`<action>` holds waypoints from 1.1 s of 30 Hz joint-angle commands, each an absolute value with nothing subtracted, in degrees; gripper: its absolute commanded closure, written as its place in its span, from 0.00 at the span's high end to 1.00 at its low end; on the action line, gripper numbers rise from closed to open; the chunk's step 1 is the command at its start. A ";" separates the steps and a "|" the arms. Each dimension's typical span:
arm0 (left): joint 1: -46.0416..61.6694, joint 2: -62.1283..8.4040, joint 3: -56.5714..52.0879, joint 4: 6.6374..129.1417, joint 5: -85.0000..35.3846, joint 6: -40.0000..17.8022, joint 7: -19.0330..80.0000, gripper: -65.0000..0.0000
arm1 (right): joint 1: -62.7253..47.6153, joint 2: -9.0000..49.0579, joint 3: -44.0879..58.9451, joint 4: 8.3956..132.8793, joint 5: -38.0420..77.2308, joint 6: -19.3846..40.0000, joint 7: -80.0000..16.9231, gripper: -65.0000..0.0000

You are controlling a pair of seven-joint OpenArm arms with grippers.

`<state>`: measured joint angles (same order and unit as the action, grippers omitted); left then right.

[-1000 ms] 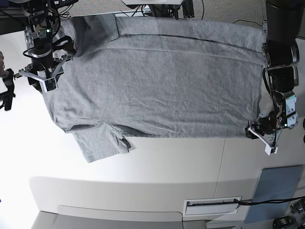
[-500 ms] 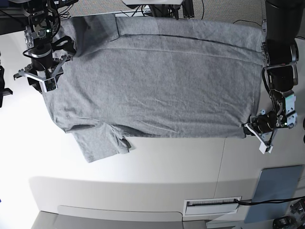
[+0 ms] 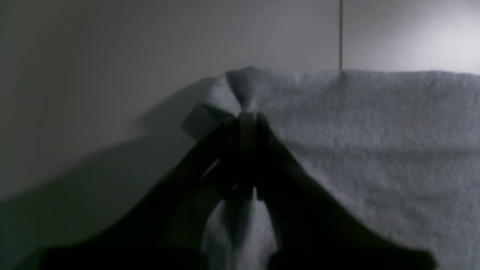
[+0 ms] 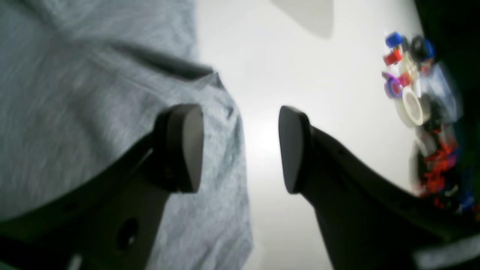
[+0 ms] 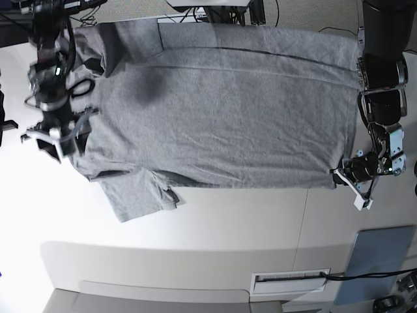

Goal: Fold the T-shirt properly
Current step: 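Move right gripper to the opposite sleeve edge and grasp it, then lift the opposite side with both grippers and fold it over the first fold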

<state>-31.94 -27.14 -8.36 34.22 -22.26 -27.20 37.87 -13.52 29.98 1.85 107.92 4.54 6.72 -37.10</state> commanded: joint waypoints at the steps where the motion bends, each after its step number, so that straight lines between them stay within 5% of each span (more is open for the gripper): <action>1: -32.69 -27.77 -8.38 34.54 -21.45 -26.87 39.20 0.00 | -10.39 30.94 2.31 106.74 5.26 6.17 -36.27 0.49; 7: -32.69 -27.77 -8.38 34.54 -21.45 -27.07 39.42 0.00 | 6.59 30.72 2.09 89.49 12.62 13.76 -40.05 0.49; 15: -32.51 -27.29 -8.38 34.54 -21.23 -28.14 39.46 0.00 | 30.74 23.49 -0.45 62.43 15.40 23.59 -48.75 0.49; 25: -32.51 -27.33 -8.38 34.54 -20.67 -28.16 39.42 0.00 | 45.47 16.62 -7.92 33.12 9.65 22.04 -44.97 0.49; 33: -32.53 -27.31 -8.38 34.54 -18.44 -28.16 39.38 0.00 | 45.36 16.32 -14.33 28.71 8.12 19.40 -44.05 0.48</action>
